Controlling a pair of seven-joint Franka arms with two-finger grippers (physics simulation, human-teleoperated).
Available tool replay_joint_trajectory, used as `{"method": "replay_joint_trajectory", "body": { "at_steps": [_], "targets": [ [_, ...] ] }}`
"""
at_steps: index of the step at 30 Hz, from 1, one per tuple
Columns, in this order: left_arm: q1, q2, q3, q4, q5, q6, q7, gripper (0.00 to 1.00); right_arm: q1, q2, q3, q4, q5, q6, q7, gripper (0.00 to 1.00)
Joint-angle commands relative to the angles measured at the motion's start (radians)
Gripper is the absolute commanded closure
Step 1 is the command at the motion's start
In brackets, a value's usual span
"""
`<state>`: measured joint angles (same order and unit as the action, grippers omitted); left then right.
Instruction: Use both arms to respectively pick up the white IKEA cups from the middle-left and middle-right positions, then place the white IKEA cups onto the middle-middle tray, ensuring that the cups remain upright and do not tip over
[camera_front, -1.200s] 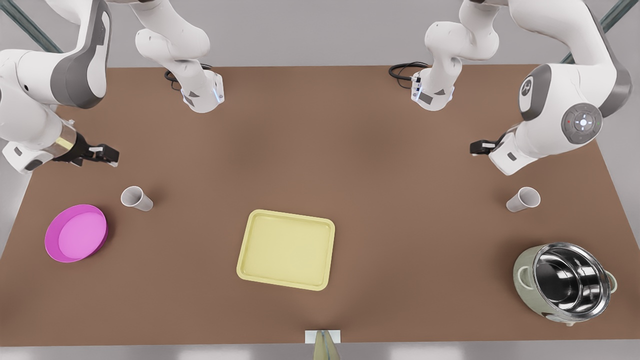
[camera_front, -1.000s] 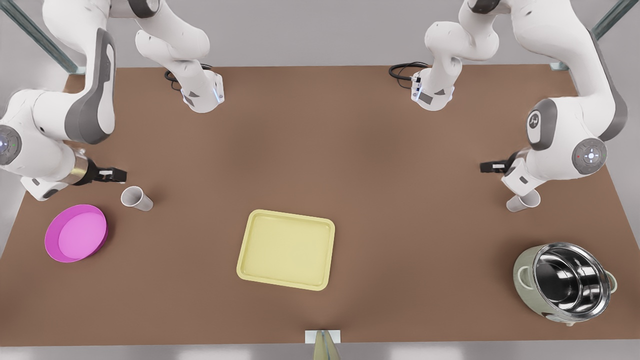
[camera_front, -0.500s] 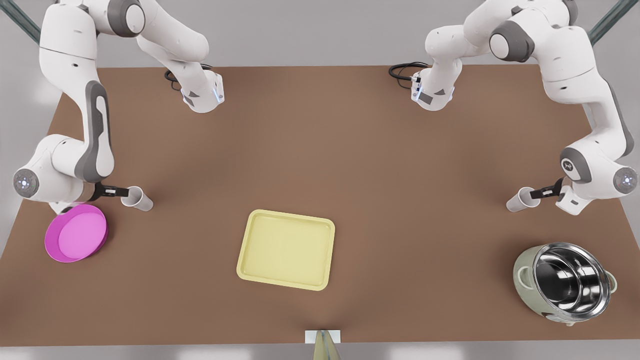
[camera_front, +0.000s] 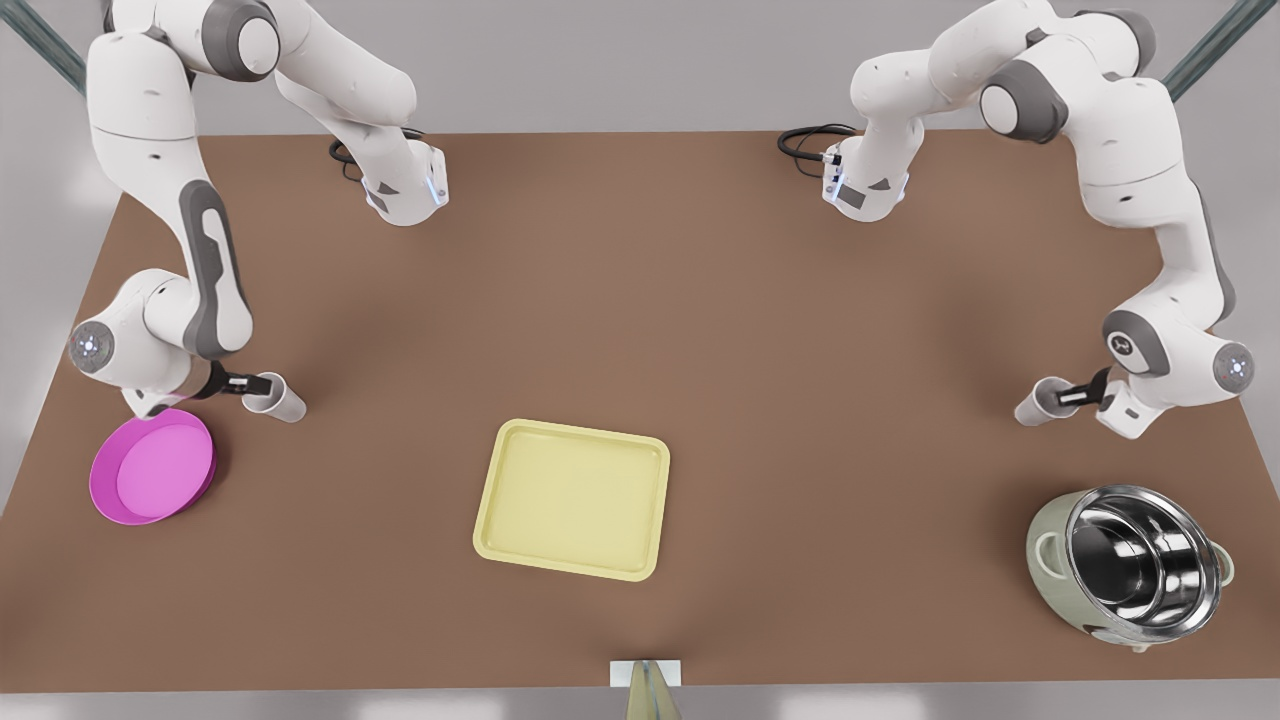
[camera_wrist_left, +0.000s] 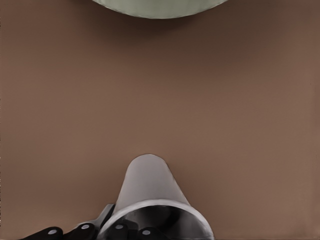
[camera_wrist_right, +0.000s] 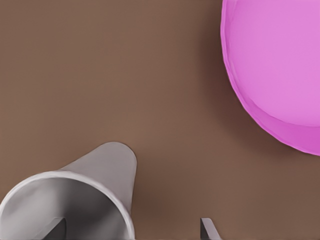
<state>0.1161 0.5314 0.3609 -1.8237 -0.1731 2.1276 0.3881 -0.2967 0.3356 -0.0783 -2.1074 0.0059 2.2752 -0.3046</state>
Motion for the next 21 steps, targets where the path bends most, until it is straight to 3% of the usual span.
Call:
{"method": "replay_joint_trajectory", "body": {
  "at_steps": [1,4,5,7,8,10,12,15,17,21],
  "targets": [
    [-0.03,-0.048,-0.002,0.004,-0.02,-0.038,0.091,0.79,-0.002,0.0,0.0,-0.014,0.003,0.079,-0.108,0.0],
    [-0.202,-0.122,-0.02,0.032,-0.017,-0.132,-0.189,0.79,-0.015,0.017,0.0,-0.022,0.009,0.104,-0.123,0.0],
    [-0.234,-0.113,-0.115,0.076,-0.017,-0.168,-0.4,0.79,-0.016,0.028,0.0,-0.02,0.031,0.107,-0.154,0.12],
    [-0.248,-0.106,-0.373,0.176,-0.017,-0.196,-0.839,0.79,-0.016,0.028,0.002,-0.017,0.039,0.11,-0.176,0.46],
    [-0.309,-0.025,-0.438,0.297,-0.016,-0.196,-1.067,0.79,-0.012,0.028,0.005,-0.014,0.039,0.109,-0.177,0.59],
    [-0.467,0.165,-0.438,0.561,0.004,-0.186,-1.388,0.79,0.004,0.017,0.006,-0.008,0.04,0.09,-0.176,0.79],
    [-0.556,0.352,-0.453,0.857,0.004,-0.135,-1.581,0.79,0.037,0.002,0.006,0.01,0.04,0.033,-0.168,0.79],
    [-0.659,0.469,-0.447,0.992,0.003,0.028,-1.615,0.79,0.068,-0.013,0.008,0.023,0.039,-0.011,-0.188,0.79],
    [-0.688,0.489,-0.447,0.995,0.001,0.058,-1.608,0.79,0.187,-0.07,0.008,0.111,0.094,-0.193,-0.169,0.79],
    [-0.701,0.547,-0.45,0.992,0.0,0.045,-1.571,0.79,0.586,-0.063,0.008,0.247,0.12,-0.184,-0.036,0.79]
  ]
}}
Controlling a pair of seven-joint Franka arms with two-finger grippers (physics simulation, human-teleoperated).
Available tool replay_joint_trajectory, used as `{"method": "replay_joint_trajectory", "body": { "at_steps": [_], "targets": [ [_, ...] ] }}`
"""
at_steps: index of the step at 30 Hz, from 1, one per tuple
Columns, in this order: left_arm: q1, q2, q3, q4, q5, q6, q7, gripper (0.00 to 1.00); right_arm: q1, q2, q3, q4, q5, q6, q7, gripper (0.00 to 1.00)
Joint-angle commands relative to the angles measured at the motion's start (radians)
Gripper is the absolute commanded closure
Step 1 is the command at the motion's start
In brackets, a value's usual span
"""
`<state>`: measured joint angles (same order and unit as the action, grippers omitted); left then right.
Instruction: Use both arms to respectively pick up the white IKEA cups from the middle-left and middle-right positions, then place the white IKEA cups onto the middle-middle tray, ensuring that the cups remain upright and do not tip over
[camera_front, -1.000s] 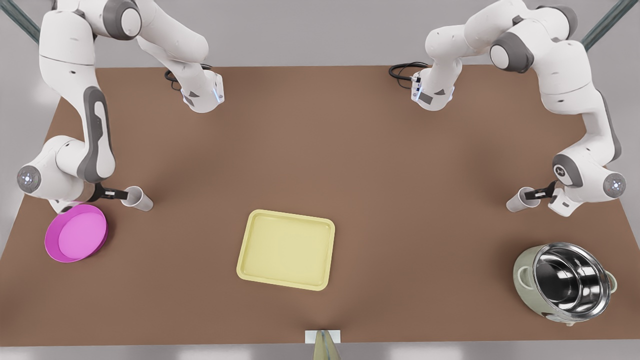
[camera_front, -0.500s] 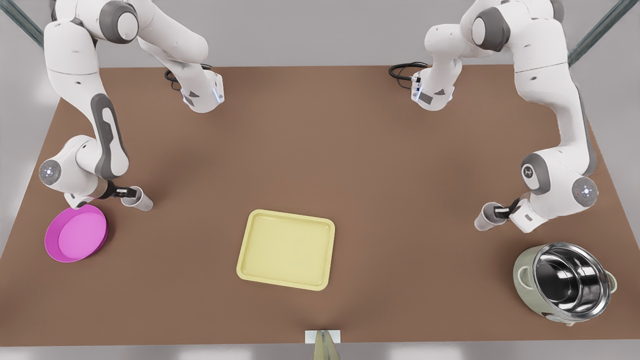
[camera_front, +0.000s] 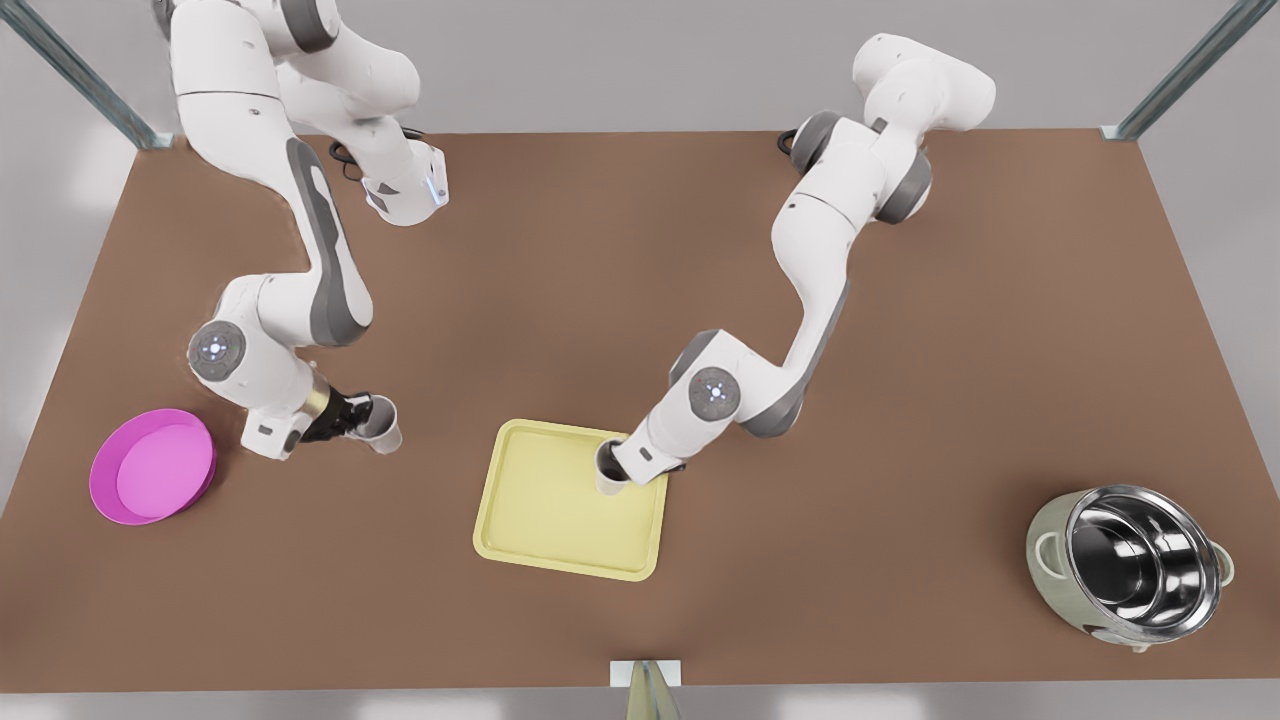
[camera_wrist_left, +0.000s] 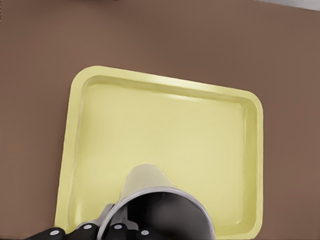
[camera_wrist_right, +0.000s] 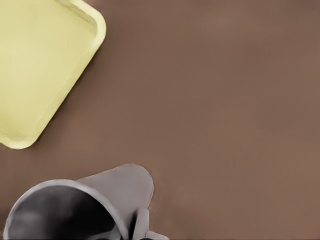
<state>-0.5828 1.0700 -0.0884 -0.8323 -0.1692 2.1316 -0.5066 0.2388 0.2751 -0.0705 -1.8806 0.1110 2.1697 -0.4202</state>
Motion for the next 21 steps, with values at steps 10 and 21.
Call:
{"method": "replay_joint_trajectory", "body": {
  "at_steps": [10,21],
  "targets": [
    [-0.002,0.033,0.007,-0.004,0.0,-0.076,-0.678,0.78,0.364,0.305,0.0,0.218,0.203,0.251,0.213,0.79],
    [-0.002,0.051,0.009,-0.002,0.002,-0.064,-0.676,0.59,0.264,0.276,-0.003,0.19,0.205,0.24,0.181,0.79]
  ]
}}
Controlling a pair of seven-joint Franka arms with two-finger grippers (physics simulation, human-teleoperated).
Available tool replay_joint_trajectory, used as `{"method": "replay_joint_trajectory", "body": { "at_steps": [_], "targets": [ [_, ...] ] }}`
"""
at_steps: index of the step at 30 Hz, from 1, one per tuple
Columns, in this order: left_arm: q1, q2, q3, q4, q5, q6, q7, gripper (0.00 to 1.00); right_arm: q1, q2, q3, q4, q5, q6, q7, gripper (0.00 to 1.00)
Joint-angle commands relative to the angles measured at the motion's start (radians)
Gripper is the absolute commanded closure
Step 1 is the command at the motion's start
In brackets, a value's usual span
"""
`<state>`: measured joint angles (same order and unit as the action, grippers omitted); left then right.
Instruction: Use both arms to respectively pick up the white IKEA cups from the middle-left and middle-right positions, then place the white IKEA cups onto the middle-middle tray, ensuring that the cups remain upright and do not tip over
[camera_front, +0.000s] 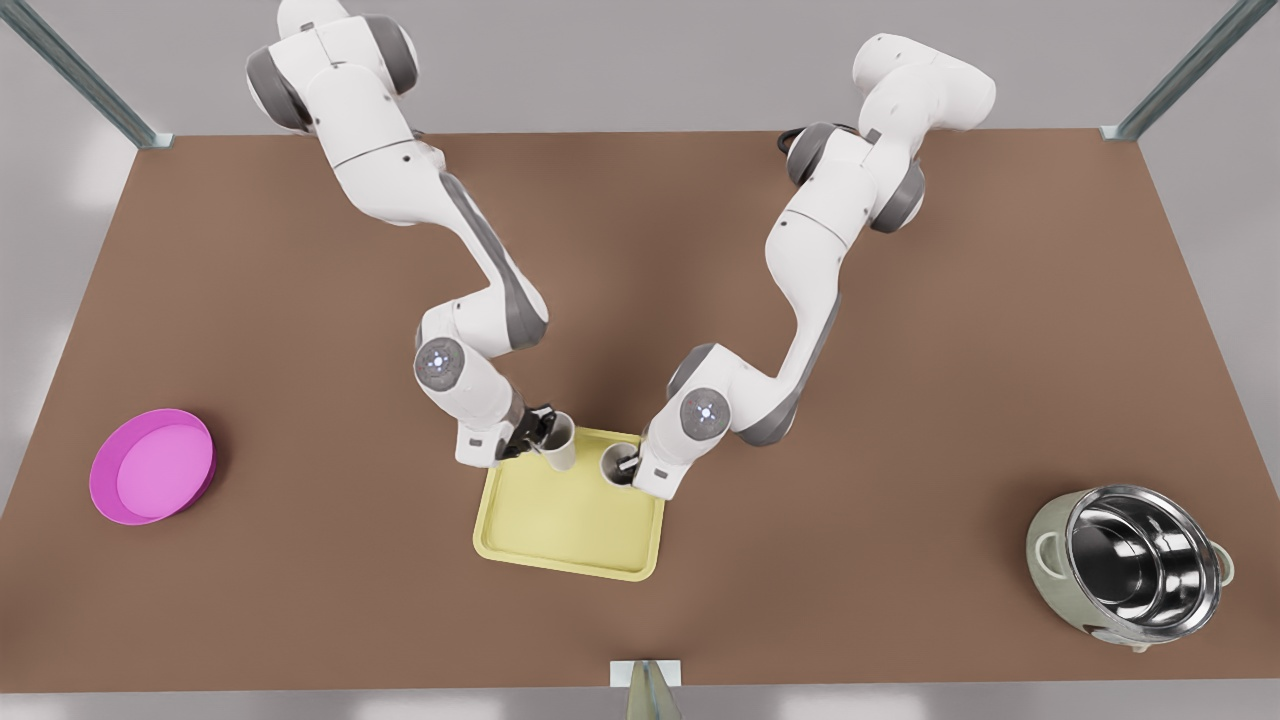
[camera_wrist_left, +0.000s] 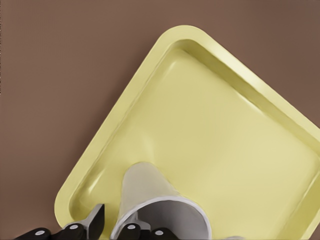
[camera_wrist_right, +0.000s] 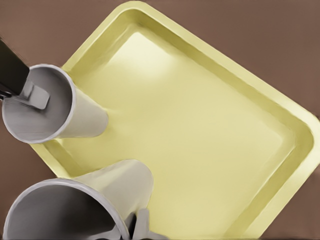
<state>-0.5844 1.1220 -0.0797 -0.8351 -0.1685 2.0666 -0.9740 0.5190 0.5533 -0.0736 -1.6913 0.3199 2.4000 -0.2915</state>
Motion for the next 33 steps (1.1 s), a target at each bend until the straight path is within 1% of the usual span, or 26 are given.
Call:
{"method": "replay_joint_trajectory", "body": {
  "at_steps": [1,2,3,4,6,8,12,13,14,15,16,17,18,19,20,21,22,24,26,27,28,29,30,31,32,33],
  "targets": [
    [0.001,-0.001,0.0,0.001,0.003,0.001,-0.209,0.49,-0.022,0.002,0.0,0.005,-0.002,0.013,0.048,0.79],
    [0.001,-0.001,0.0,0.001,0.001,0.001,-0.216,0.36,-0.027,0.008,0.0,0.009,-0.004,0.019,0.046,0.79],
    [0.001,-0.001,0.0,0.001,0.001,0.001,-0.226,0.29,-0.03,0.008,0.0,0.012,-0.007,0.019,0.045,0.79],
    [0.003,-0.001,0.0,0.001,0.001,0.001,-0.229,0.17,-0.031,0.02,0.0,0.022,-0.005,0.019,0.025,0.79],
    [0.003,-0.001,0.0,0.001,0.001,0.001,-0.227,0.0,-0.036,0.037,0.0,0.031,-0.013,0.022,0.012,0.79],
    [0.003,-0.011,0.0,0.001,0.003,-0.013,-0.229,0.0,-0.036,0.068,0.0,0.061,-0.005,0.022,0.008,0.79],
    [0.034,-0.083,-0.006,-0.002,-0.003,-0.143,-0.232,0.0,-0.036,0.122,0.0,0.105,-0.005,0.025,0.008,0.79],
    [0.06,-0.183,-0.006,-0.001,-0.003,-0.342,-0.227,0.0,-0.036,0.122,0.0,0.105,-0.005,0.025,0.014,0.71],
    [0.109,-0.303,-0.005,-0.001,-0.002,-0.543,-0.206,0.0,-0.037,0.122,0.0,0.105,-0.007,0.027,0.02,0.0],
    [0.187,-0.403,-0.002,-0.001,0.032,-0.752,0.075,0.0,-0.043,0.122,0.0,0.102,-0.009,0.028,0.011,0.0],
    [0.247,-0.433,-0.002,0.001,0.191,-0.91,0.492,0.0,-0.043,0.12,0.0,0.099,-0.012,0.027,0.008,0.0],
    [0.276,-0.485,0.009,0.007,0.336,-0.904,0.81,0.0,-0.043,0.12,0.0,0.098,-0.013,0.027,0.008,0.0],
    [0.33,-0.522,0.009,0.005,0.343,-0.915,0.842,0.0,-0.042,0.12,0.0,0.099,-0.013,0.027,0.008,0.0],
    [0.374,-0.524,0.003,0.002,0.324,-0.977,0.923,0.0,-0.042,0.119,0.0,0.099,-0.012,0.027,0.009,0.0],
    [0.374,-0.559,0.001,-0.012,0.32,-0.985,0.994,0.0,-0.042,0.117,0.0,0.096,-0.013,0.027,0.008,0.0],
    [0.377,-0.781,0.003,-0.397,0.316,-0.722,0.991,0.0,-0.047,0.117,0.0,0.093,-0.012,0.027,-0.011,0.0],
    [0.391,-0.872,-0.003,-0.509,0.265,-0.681,0.995,0.0,-0.045,0.109,0.001,0.085,-0.007,0.027,-0.009,0.0],
    [0.399,-0.864,0.0,-0.503,0.256,-0.776,0.994,0.0,-0.04,0.103,0.001,0.078,-0.007,0.027,-0.001,0.0],
    [0.413,-0.858,0.001,-0.506,0.254,-0.793,0.994,0.0,-0.037,0.077,0.001,0.073,-0.005,0.013,0.0,0.0],
    [0.422,-0.857,0.001,-0.504,0.25,-0.833,0.997,0.0,-0.037,0.065,0.001,0.073,-0.005,0.002,-0.003,0.0],
    [0.425,-0.858,0.001,-0.504,0.25,-0.852,1.0,0.0,-0.037,0.053,0.001,0.073,-0.004,-0.035,-0.008,0.0],
    [0.432,-0.857,0.001,-0.504,0.256,-0.879,0.997,0.0,-0.045,0.022,0.001,0.073,-0.004,-0.107,-0.009,0.0],
    [0.459,-0.858,0.001,-0.504,0.253,-0.887,1.003,0.0,-0.062,-0.022,-0.003,0.074,0.001,-0.245,-0.005,0.0],
    [0.46,-0.858,0.001,-0.504,0.254,-0.899,1.003,0.0,-0.114,-0.013,-0.006,0.082,-0.012,-0.361,-0.014,0.0],
    [0.46,-0.858,0.001,-0.504,0.253,-0.916,1.003,0.0,-0.145,-0.041,-0.023,0.1,-0.068,-0.526,-0.006,0.0],
    [0.459,-0.86,0.0,-0.504,0.245,-0.928,1.003,0.0,-0.158,-0.065,-0.106,0.177,-0.174,-0.755,0.008,0.0]
  ]
}}
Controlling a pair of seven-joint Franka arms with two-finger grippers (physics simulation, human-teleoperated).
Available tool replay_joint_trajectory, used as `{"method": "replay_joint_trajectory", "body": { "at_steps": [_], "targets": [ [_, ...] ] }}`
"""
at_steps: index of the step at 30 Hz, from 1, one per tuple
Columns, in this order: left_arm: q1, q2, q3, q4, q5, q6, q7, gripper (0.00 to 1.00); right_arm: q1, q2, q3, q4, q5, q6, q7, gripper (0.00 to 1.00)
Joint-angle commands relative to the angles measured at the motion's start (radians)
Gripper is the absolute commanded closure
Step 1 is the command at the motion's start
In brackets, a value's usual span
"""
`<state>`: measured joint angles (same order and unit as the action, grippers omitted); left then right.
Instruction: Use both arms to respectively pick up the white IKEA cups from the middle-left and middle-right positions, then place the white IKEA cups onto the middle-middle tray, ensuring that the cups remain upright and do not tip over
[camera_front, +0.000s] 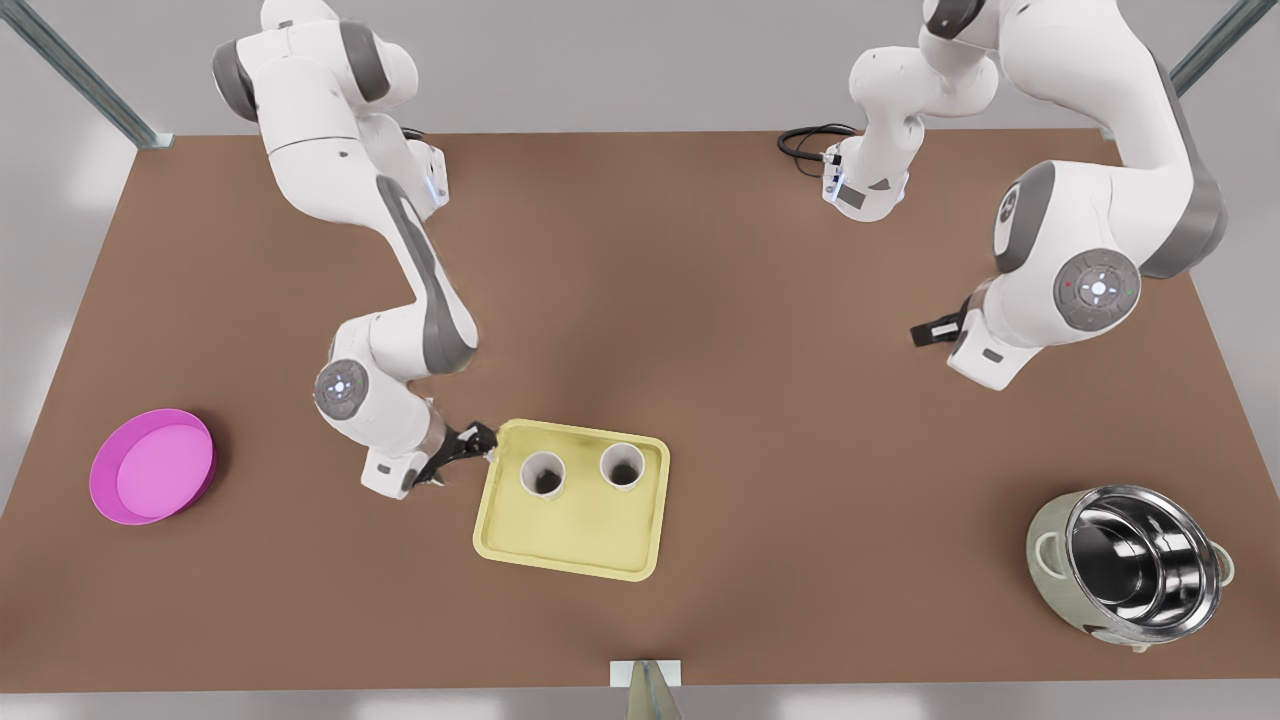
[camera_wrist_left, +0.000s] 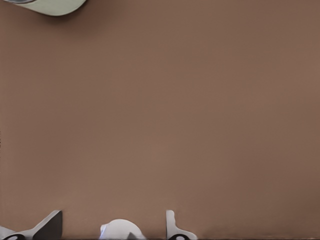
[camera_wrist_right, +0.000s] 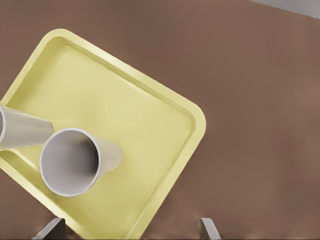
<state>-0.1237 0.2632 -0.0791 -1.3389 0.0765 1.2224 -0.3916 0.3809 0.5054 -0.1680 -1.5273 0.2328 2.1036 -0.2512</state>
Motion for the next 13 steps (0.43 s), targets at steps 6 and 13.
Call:
{"method": "replay_joint_trajectory", "body": {
  "at_steps": [6,13],
  "targets": [
    [-0.007,-0.004,-0.005,0.007,0.006,-0.077,0.421,0.0,-0.045,-0.253,-0.136,0.267,-0.306,-0.919,0.155,0.0],
    [-0.011,0.001,-0.027,0.003,-0.015,-0.095,0.415,0.0,-0.289,-0.47,0.05,0.084,-0.329,-0.814,0.245,0.0]
  ]
}}
